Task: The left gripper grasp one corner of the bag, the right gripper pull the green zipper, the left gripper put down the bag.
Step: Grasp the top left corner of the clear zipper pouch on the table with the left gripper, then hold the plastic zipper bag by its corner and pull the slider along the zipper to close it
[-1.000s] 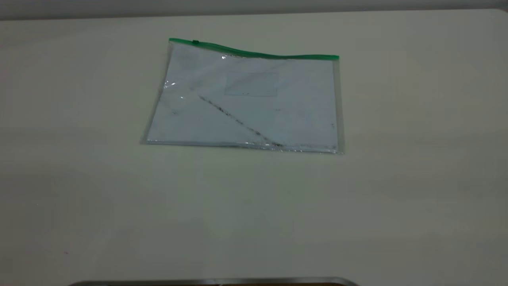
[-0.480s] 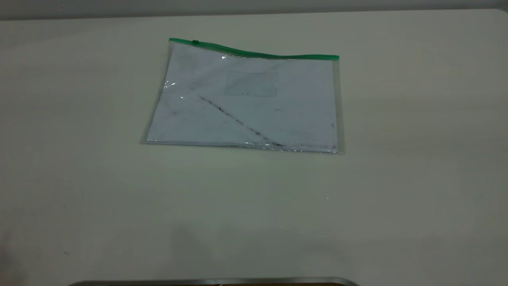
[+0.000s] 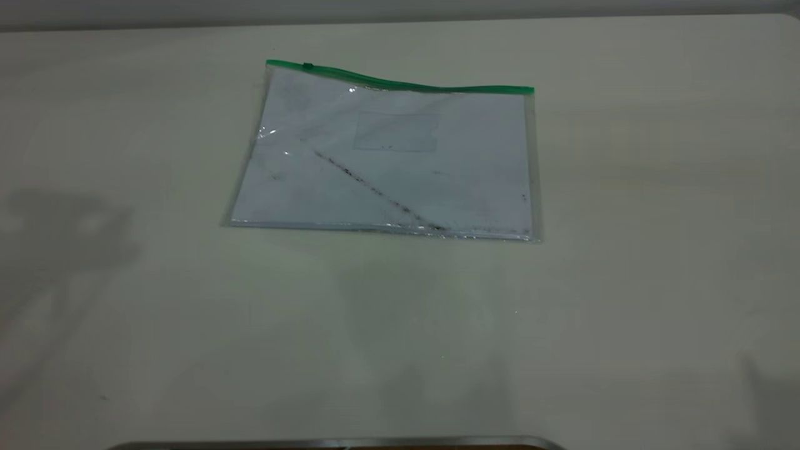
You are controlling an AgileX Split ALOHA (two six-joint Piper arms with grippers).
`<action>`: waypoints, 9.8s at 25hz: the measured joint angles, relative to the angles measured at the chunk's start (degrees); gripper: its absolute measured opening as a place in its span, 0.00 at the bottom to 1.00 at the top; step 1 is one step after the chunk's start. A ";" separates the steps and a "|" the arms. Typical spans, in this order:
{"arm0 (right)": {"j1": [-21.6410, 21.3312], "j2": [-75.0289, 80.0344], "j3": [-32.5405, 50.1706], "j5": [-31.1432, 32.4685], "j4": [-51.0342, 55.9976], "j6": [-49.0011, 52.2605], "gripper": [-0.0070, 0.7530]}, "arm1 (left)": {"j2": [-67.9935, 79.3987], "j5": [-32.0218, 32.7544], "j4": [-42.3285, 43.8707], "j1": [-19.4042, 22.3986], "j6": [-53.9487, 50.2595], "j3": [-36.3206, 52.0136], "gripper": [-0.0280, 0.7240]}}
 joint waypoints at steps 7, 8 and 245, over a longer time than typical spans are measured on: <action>0.00 8.91 0.00 -7.85 0.30 -2.22 0.77 | 21.97 0.07 -12.24 0.00 16.68 -12.44 0.80; 0.00 10.25 0.00 -8.59 0.30 -2.75 0.77 | 24.50 0.21 -13.37 0.00 18.64 -13.74 0.80; 3.50 80.07 -32.54 -3.46 22.50 -59.74 0.08 | 72.56 34.71 -42.72 -18.78 92.50 -67.88 0.11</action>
